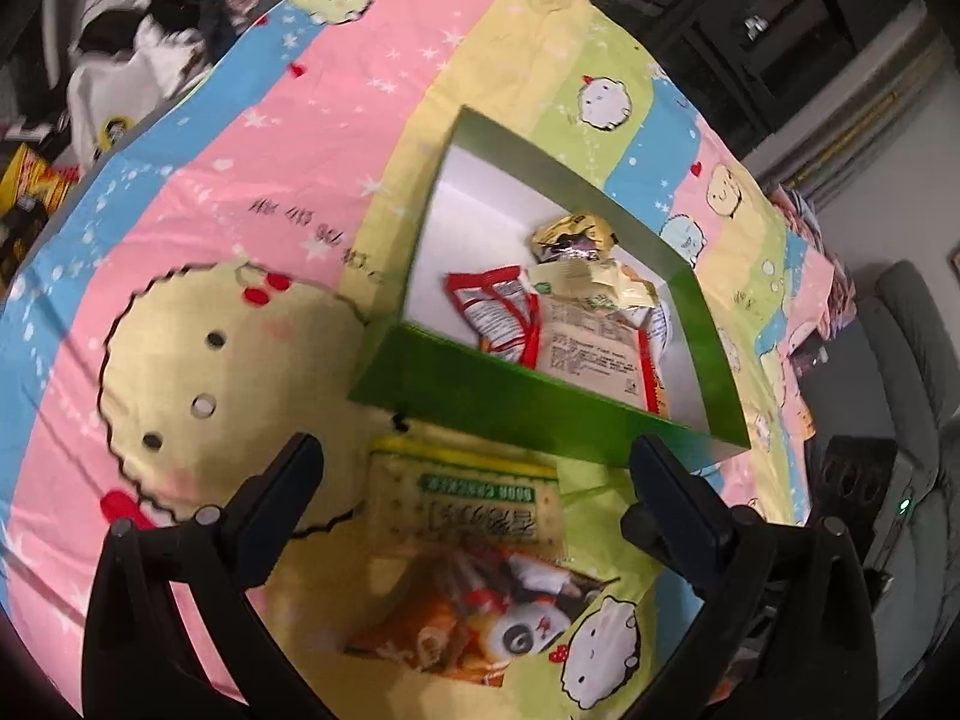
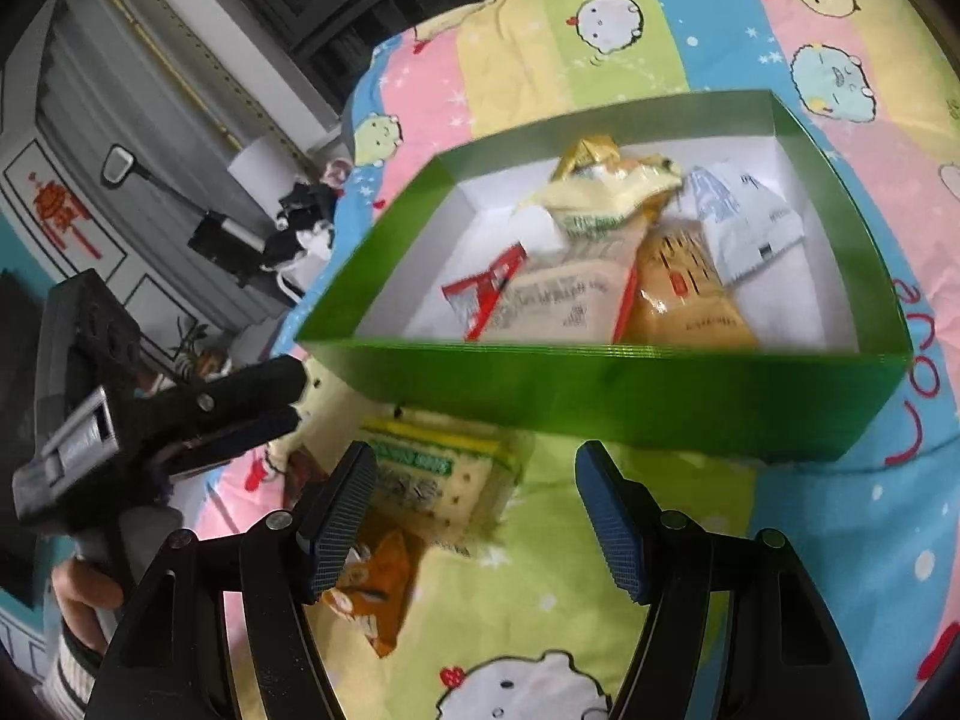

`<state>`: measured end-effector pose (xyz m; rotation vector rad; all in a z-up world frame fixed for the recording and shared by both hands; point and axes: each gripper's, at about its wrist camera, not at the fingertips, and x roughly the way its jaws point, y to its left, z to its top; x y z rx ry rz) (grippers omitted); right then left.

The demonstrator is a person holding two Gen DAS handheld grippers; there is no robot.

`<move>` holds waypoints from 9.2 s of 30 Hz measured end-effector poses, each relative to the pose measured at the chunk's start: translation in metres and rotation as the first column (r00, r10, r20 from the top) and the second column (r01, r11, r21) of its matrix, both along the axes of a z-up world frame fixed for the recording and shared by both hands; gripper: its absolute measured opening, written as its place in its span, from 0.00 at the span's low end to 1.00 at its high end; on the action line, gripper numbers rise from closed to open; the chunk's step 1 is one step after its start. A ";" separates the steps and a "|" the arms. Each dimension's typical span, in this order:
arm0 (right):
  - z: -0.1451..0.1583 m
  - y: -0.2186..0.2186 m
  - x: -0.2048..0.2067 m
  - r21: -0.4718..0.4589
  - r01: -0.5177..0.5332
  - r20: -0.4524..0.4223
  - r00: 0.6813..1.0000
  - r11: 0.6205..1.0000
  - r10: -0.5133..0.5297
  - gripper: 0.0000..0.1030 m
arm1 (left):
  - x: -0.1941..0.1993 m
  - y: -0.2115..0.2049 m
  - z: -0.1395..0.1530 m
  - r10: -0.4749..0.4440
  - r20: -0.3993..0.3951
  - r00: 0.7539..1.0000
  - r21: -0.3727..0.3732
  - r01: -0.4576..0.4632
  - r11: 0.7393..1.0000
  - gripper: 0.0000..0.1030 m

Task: Organize snacks
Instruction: 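Move the right gripper back toward the panda-print snack bag, then grasp the panda-print snack bag with the right gripper, then lift the panda bag and carry it toward the green box, then lower the panda bag into the green box and open the right gripper, then move the right gripper back toward the soda-cracker packet, then grasp the soda-cracker packet with the right gripper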

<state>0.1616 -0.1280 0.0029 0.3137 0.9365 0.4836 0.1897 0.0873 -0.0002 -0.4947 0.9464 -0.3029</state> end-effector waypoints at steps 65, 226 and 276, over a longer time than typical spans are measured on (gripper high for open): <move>0.046 0.013 -0.142 -0.035 -0.160 0.188 0.968 0.987 0.163 0.38 | -0.125 -0.109 0.034 -0.287 0.075 0.955 0.179 0.270 0.946 0.50; 0.024 -0.042 -0.052 0.036 0.040 -0.010 0.999 0.999 -0.040 0.66 | -0.053 -0.044 0.026 -0.032 0.065 0.997 0.161 0.021 0.987 0.99; -0.038 0.018 -0.010 -0.008 -0.087 0.008 0.996 0.996 0.087 0.40 | -0.017 -0.026 -0.040 -0.121 0.015 0.993 0.112 0.118 0.987 0.53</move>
